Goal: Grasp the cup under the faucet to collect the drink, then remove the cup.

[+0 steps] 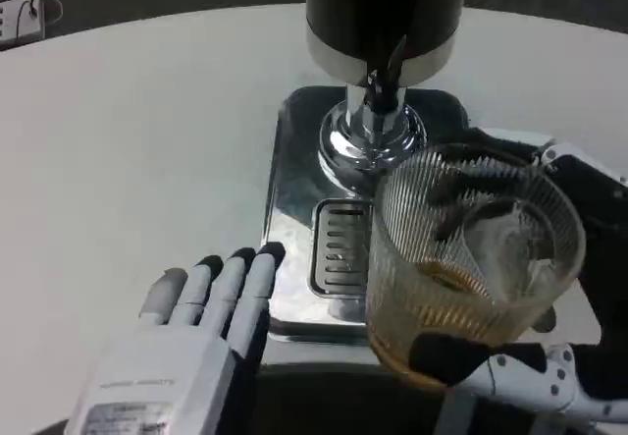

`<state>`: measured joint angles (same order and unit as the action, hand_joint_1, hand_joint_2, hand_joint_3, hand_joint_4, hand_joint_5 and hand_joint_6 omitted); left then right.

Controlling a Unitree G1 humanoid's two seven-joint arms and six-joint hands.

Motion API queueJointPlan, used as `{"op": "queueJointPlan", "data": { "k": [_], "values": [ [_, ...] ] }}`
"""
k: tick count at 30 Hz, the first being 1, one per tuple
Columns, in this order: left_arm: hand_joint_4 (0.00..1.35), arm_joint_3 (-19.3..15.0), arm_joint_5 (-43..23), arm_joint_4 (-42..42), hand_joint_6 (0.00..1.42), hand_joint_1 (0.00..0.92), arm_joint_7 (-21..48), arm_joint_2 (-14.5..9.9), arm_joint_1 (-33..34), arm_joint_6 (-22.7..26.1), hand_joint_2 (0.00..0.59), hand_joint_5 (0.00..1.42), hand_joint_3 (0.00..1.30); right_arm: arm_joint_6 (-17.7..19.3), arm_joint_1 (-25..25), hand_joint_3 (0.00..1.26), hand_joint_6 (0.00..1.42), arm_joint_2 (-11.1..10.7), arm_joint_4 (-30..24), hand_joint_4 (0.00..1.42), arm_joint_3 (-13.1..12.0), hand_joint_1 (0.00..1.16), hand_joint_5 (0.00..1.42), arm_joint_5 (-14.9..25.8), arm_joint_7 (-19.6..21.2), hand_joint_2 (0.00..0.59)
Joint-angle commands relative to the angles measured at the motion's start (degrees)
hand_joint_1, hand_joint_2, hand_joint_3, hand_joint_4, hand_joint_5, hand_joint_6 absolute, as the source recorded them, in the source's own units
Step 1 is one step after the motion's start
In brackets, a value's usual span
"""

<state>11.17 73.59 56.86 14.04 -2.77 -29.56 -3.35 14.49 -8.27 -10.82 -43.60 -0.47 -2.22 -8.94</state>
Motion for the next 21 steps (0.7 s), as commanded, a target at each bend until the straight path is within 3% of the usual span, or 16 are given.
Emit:
{"op": "queueJointPlan", "data": {
  "k": [1, 8, 21],
  "values": [
    [0.00, 2.0, 2.9, 0.7, 0.00, 0.000, 1.9, 1.4, 1.1, -1.4, 0.059, 0.00, 0.00, 5.0, -1.5, 0.84, 1.42, 0.0, -1.6, 1.01, -0.6, 1.15, 1.23, 1.0, -0.3, 0.133],
    [0.00, 2.4, 3.9, 0.2, 0.00, 0.000, 3.7, 2.2, 3.7, -2.0, 0.056, 0.00, 0.00, 7.3, -1.1, 0.84, 1.42, 0.0, -1.4, 1.01, -2.1, 1.16, 1.22, 0.5, -0.1, 0.134],
    [0.00, 1.9, 4.2, -1.4, 0.00, 0.000, 3.1, 2.8, 5.4, -1.6, 0.049, 0.00, 0.00, 8.9, -1.4, 0.84, 1.42, -0.6, -0.5, 1.01, -1.6, 1.16, 1.22, -0.7, -0.9, 0.132]
  ]
}}
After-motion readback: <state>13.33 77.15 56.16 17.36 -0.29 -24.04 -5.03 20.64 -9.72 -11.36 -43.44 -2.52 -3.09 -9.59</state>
